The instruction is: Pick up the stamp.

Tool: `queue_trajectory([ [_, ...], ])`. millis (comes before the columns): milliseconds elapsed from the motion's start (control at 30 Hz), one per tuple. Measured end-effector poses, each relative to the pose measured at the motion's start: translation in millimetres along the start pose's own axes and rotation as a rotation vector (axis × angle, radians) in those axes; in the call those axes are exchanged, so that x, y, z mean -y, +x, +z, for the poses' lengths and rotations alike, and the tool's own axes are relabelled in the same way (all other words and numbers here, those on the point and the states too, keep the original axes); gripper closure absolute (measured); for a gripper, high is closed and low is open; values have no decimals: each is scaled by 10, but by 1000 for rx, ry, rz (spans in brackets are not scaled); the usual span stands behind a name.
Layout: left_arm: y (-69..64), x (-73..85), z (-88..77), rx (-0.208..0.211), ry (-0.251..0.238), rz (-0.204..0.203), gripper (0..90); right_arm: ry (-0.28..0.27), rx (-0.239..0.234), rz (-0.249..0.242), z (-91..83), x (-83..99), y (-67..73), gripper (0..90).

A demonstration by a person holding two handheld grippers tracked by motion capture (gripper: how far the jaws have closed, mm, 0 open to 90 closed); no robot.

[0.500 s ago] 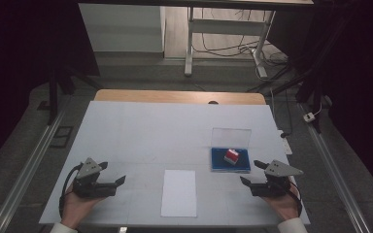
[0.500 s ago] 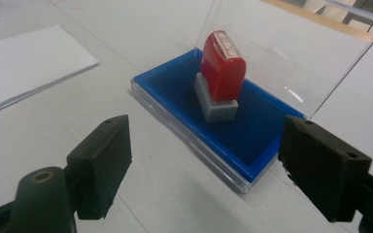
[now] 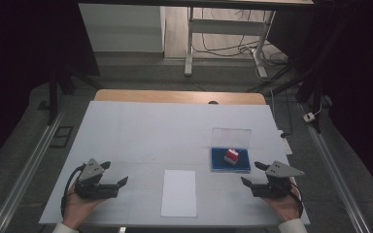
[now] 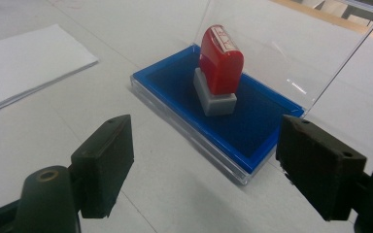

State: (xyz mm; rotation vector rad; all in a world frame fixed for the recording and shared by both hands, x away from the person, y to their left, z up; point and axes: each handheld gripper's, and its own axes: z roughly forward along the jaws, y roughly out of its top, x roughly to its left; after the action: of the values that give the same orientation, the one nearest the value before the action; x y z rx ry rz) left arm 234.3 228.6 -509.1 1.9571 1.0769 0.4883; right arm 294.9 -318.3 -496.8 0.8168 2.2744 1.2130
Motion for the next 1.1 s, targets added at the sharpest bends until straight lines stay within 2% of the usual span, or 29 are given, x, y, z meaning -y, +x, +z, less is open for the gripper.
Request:
queue_trajectory([
  [467, -30, -3, 7, 1, 16, 18, 147, -8, -14, -16, -17, -109, 41, 246],
  [900, -68, 2, 41, -4, 46, 42, 154, -9, -24, -27, -22, -353, 48, 262],
  [1100, -79, 5, 60, -6, 57, 42, 154, 17, -41, -34, -4, -457, 33, 263],
])
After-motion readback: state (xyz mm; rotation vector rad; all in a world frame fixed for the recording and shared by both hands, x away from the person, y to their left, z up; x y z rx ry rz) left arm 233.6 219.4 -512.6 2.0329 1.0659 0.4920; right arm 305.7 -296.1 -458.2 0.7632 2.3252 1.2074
